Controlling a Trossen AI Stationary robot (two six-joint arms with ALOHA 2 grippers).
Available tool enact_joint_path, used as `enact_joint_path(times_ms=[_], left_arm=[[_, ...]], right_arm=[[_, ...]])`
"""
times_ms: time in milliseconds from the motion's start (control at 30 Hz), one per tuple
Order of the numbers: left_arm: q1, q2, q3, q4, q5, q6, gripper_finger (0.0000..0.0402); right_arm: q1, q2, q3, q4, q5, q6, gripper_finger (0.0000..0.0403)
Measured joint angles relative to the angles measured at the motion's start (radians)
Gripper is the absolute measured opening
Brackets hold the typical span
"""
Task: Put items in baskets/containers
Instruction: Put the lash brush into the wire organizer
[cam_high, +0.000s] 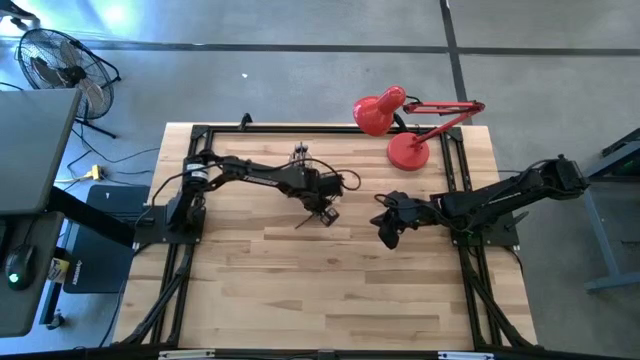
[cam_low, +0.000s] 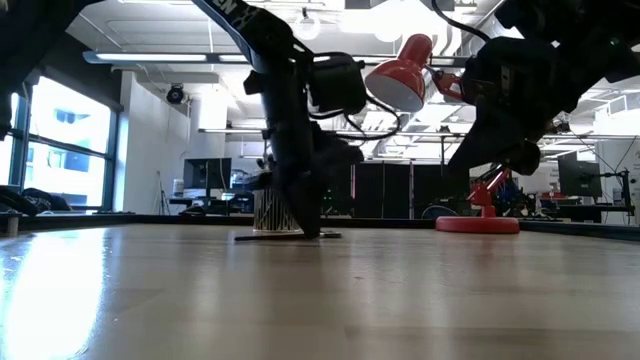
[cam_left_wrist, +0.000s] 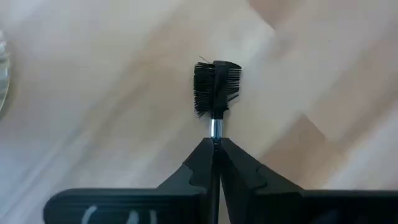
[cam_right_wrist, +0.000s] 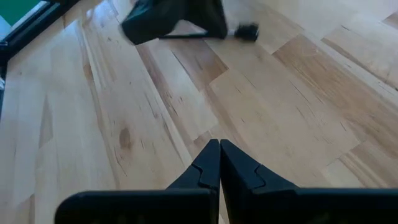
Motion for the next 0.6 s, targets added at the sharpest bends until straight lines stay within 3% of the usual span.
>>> enact_joint_path(times_ms=[67, 333, 600], left_arm=[[-0.002, 0.000, 0.000, 0.010, 0.055, 0.098, 0.0013], [-0.013, 0.001, 0.000, 0.140, 0.149, 0.155, 0.0000], [-0.014, -0.010, 0.000, 0.133, 0.149, 0.186, 0.0000]], right_arm=[[0.000, 0.000, 0.000, 0.009, 0.000, 0.000, 0.0000], [0.000, 0.000, 0.000, 0.015, 0.000, 0.000, 0.0000], [0.000, 0.000, 0.000, 0.002, 0.007, 0.034, 0.0000]])
